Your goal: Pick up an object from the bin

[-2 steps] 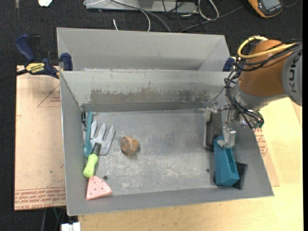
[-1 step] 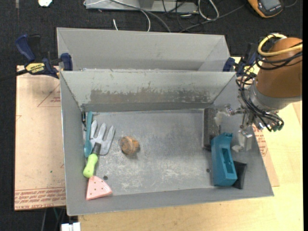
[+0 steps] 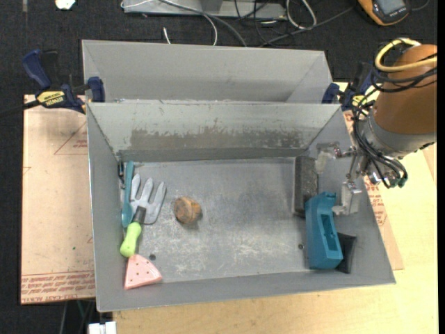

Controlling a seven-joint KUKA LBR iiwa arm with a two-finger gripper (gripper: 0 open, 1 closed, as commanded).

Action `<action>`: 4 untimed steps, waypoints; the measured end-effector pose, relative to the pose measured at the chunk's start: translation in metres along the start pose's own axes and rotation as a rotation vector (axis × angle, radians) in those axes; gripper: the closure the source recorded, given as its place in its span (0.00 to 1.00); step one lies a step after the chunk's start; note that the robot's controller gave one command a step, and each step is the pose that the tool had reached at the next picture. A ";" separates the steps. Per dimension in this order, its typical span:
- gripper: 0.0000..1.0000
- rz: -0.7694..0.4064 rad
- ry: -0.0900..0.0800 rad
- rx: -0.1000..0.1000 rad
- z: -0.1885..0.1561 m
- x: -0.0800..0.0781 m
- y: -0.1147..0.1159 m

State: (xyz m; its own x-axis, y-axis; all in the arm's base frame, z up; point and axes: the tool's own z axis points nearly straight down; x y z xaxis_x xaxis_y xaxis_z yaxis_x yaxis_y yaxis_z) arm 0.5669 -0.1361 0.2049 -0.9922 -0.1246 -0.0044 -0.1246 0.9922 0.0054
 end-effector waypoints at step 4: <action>0.00 -0.340 -0.007 0.002 0.054 0.019 -0.012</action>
Offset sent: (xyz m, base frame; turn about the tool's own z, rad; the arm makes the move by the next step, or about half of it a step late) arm -0.0392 -0.0157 -0.0958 -0.3899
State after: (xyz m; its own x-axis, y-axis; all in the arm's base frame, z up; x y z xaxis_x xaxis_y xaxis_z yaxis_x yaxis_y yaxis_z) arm 0.5497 -0.1504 0.1508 -0.8940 -0.4479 -0.0126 -0.4479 0.8941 0.0009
